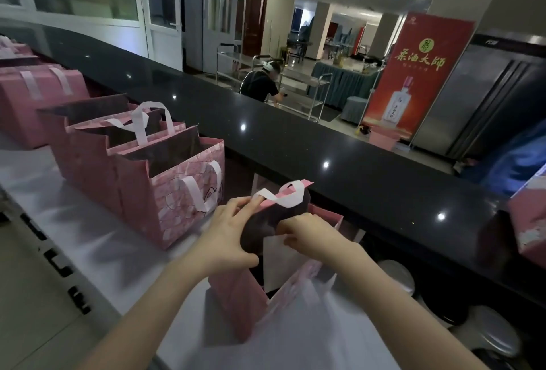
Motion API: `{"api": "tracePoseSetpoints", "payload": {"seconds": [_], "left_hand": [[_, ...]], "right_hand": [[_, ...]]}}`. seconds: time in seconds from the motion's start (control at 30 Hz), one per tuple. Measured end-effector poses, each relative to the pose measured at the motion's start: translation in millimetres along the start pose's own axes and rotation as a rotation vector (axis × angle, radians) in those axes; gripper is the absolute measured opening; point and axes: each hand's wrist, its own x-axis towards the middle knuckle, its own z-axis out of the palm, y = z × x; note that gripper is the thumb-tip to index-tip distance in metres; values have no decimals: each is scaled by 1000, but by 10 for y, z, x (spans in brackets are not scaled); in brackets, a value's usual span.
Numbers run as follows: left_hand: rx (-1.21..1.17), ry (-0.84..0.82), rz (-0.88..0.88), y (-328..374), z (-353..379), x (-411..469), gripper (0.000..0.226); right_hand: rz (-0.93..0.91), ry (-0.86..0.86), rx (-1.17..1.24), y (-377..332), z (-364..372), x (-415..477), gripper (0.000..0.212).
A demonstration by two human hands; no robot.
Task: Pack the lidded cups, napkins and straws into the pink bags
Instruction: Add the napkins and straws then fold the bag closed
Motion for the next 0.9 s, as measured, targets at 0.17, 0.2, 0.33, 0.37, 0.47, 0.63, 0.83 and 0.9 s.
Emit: {"api": "tracePoseSetpoints", "payload": {"seconds": [0.17, 0.2, 0.33, 0.37, 0.47, 0.63, 0.83, 0.9], "left_hand": [[-32, 76, -52, -35, 37, -3, 103], [-20, 94, -70, -26, 44, -9, 101], [67, 287, -80, 90, 86, -29, 82], [72, 348, -58, 146, 96, -36, 73], [72, 517, 17, 370, 160, -33, 37], [8, 571, 151, 982, 407, 41, 22], [-111, 344, 415, 2144, 1244, 19, 25], [-149, 252, 476, 2594, 1680, -45, 27]], "right_hand": [[5, 192, -10, 115, 121, 3, 25], [3, 245, 21, 144, 122, -42, 24], [-26, 447, 93, 283, 109, -345, 20], [-24, 488, 108, 318, 105, -447, 19], [-11, 571, 134, 476, 104, -764, 16], [58, 615, 132, 854, 99, -1393, 15], [217, 633, 151, 1455, 230, -2625, 14], [299, 631, 166, 1695, 303, -3151, 15]]}}
